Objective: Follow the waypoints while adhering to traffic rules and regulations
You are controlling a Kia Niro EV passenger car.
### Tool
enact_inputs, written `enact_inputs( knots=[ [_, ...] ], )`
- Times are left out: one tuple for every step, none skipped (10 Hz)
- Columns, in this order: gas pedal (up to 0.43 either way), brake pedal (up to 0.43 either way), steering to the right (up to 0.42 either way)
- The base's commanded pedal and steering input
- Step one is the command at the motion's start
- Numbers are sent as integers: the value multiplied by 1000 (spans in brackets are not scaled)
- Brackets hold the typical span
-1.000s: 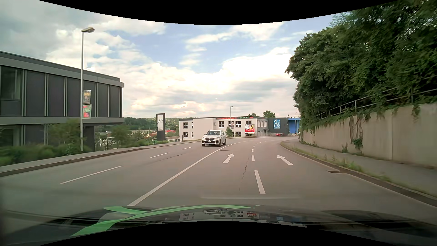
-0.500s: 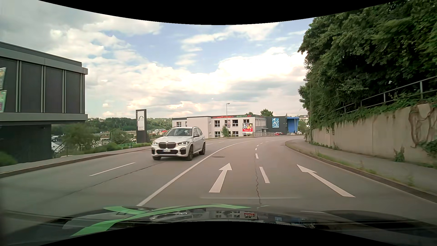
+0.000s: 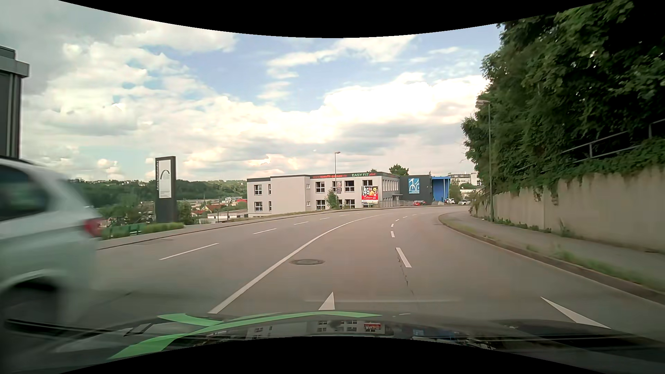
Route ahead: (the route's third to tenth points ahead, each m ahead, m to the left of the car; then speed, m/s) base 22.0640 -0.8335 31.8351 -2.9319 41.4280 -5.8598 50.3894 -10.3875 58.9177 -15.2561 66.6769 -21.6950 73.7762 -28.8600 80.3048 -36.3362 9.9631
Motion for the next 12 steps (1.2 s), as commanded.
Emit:
enact_inputs(
  knots=[
    [87,0,26],
    [79,0,26],
    [79,0,27],
    [79,0,28],
    [79,0,28],
    [79,0,28],
    [79,0,29],
    [79,0,29],
    [79,0,30],
    [79,0,32],
    [79,0,33],
    [79,0,33]
  ],
)
